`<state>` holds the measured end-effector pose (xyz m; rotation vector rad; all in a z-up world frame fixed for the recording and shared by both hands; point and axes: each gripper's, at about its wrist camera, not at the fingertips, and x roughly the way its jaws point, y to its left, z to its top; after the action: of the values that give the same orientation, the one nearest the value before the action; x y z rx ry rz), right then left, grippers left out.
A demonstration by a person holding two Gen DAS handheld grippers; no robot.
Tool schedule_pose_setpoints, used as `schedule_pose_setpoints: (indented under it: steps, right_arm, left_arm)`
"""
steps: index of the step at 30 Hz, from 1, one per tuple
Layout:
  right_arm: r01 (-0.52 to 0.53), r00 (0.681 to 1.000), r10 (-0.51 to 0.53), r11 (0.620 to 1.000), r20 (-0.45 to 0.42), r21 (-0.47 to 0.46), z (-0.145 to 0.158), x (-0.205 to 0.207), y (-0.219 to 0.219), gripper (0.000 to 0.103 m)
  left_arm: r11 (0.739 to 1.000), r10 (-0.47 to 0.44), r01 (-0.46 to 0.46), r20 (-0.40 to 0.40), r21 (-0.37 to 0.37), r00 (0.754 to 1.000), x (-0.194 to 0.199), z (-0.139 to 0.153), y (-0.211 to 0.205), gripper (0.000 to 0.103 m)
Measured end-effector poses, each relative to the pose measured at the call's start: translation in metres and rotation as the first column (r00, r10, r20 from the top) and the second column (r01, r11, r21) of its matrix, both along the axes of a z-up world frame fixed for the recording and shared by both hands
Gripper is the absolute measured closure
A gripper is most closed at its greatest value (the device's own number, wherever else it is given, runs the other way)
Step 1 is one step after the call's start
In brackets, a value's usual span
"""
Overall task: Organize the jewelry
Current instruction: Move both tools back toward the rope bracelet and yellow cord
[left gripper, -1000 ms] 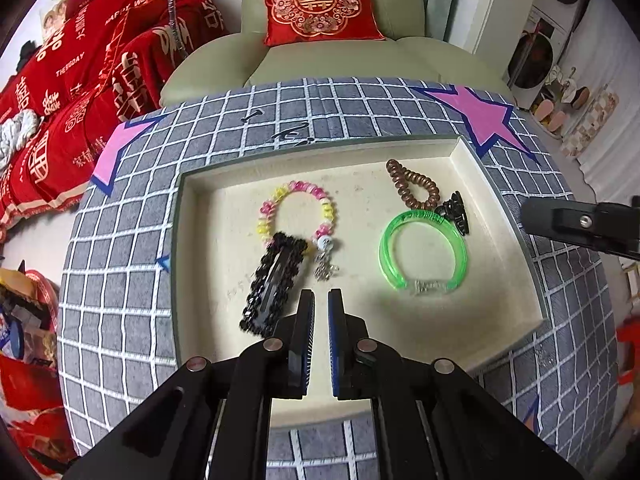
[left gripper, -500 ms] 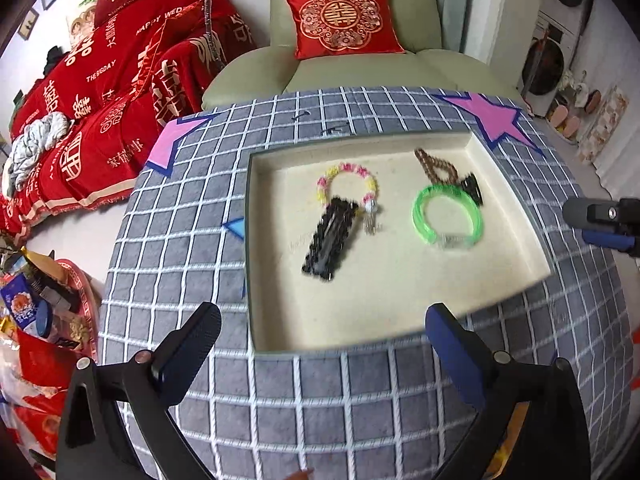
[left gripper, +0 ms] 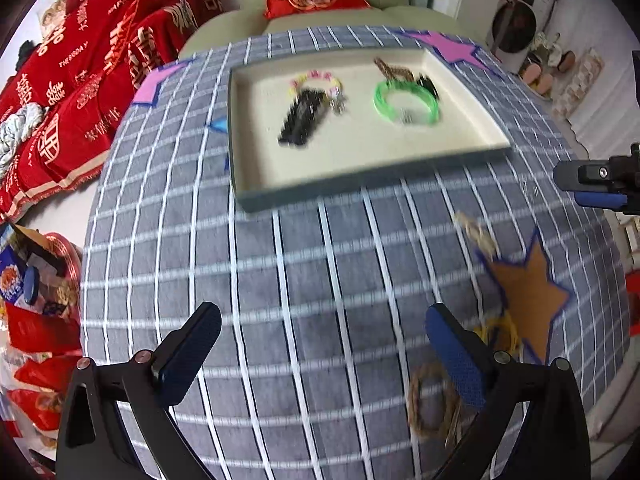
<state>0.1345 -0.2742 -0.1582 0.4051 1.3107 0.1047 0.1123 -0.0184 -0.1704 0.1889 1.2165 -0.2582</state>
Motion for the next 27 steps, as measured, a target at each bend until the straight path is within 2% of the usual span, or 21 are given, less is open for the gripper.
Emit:
schedule_pose_setpoints:
  steps: [12,21,27]
  right_arm:
    - [-0.037,0.989,0.028,0.997,-0.142,-0.061,-0.042,-0.069,0.014,0.013]
    - [-0.109,0.981,0.082,0.982,-0.176,-0.151,-0.057,-0.081,0.027,0.013]
    - [-0.140,0.978,0.105,0.972,-0.181,-0.188,-0.064,-0.079,0.036,0.013]
  left_arm:
    - [0.997,-0.069,0.070,-0.109,0.006,0.992,-0.039,-0.032,0.002,0.000]
    - [0.993,-0.116,0.119,-0.152,0.009,0.981,-0.046,-0.048,-0.011,0.000]
    - [0.987,-0.140,0.150,-0.152,0.054,0.978,-0.049,-0.056,-0.017,0.000]
